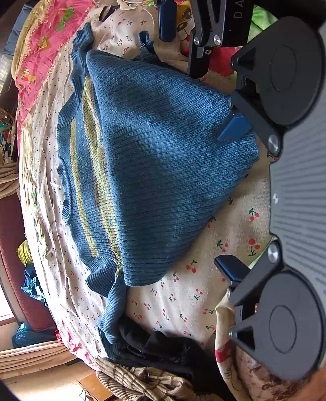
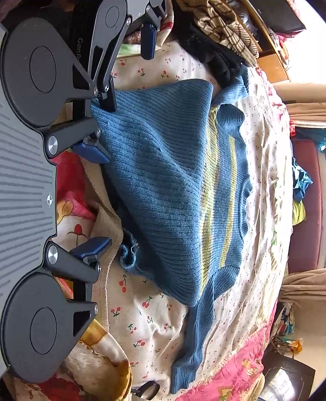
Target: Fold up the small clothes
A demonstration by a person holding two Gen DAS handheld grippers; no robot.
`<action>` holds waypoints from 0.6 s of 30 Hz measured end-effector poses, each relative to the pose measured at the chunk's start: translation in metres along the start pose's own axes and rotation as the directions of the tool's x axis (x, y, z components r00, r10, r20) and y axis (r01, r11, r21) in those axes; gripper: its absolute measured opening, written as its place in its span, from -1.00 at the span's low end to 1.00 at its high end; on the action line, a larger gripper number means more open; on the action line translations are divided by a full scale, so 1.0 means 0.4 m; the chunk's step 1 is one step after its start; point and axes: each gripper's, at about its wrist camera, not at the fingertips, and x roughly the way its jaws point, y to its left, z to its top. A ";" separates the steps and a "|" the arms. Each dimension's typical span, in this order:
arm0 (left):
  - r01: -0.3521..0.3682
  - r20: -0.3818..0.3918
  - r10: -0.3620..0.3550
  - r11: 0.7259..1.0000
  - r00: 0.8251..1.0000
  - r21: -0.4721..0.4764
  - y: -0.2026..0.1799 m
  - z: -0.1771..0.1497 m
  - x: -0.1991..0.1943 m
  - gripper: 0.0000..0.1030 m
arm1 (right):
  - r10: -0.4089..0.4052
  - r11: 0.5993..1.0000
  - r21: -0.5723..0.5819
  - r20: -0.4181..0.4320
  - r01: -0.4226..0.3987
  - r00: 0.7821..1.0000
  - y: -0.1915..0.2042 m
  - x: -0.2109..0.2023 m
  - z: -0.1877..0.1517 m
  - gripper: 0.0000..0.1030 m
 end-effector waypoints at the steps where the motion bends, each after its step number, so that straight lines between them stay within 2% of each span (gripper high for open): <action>1: -0.002 0.002 0.002 1.000 1.000 -0.004 0.000 0.000 0.001 1.00 | -0.001 1.000 0.001 -0.001 0.001 1.000 0.000 0.001 -0.001 0.28; 18: -0.006 -0.001 0.006 1.000 1.000 -0.002 -0.003 -0.002 0.004 1.00 | -0.011 1.000 -0.005 -0.001 0.011 1.000 0.008 0.003 -0.007 0.29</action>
